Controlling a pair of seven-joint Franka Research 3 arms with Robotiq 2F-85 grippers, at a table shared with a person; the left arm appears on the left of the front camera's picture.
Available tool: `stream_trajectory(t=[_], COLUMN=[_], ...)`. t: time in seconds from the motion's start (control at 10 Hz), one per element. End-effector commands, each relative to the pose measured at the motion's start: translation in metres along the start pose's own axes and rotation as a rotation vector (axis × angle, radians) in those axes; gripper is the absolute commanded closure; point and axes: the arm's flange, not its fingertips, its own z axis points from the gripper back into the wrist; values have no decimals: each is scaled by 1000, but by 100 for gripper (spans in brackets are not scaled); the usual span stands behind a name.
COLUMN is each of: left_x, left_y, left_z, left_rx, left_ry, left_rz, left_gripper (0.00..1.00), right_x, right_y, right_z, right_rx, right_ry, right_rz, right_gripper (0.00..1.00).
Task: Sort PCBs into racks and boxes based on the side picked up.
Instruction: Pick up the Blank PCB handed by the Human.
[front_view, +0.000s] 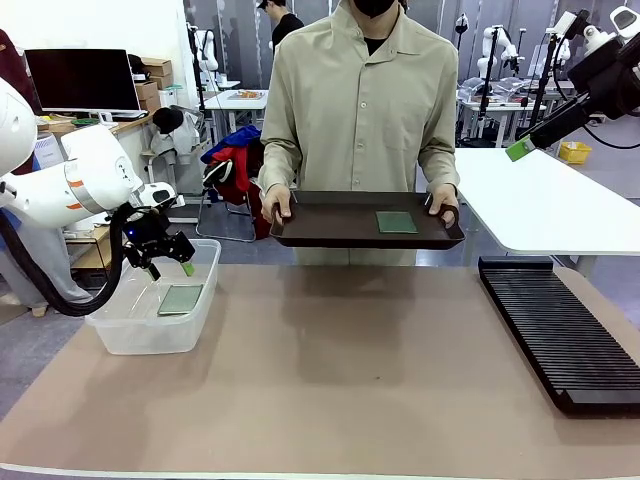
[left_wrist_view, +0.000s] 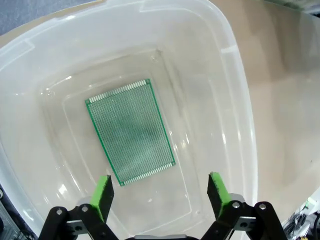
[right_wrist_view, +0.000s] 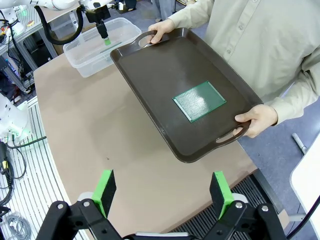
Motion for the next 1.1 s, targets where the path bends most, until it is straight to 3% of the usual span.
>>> stream_trajectory(t=[0.0, 0.4, 0.7, 1.0], left_x=[-27, -48, -59, -78], left_y=[-8, -36, -58, -89], left_z=[32, 95, 143, 171], left_rx=[-86, -60, -124, -98], left_ry=[41, -5, -123, -275], left_rz=[-157, -429, -635, -782], left_gripper=[0, 0, 0, 0], right_x=[0, 0, 0, 0], right_y=[0, 0, 0, 0], right_z=[-2, -2, -2, -2], right_rx=[3, 3, 3, 3], right_ry=[-8, -8, -8, -8], right_rz=[0, 0, 0, 0], right_gripper=[0, 0, 0, 0])
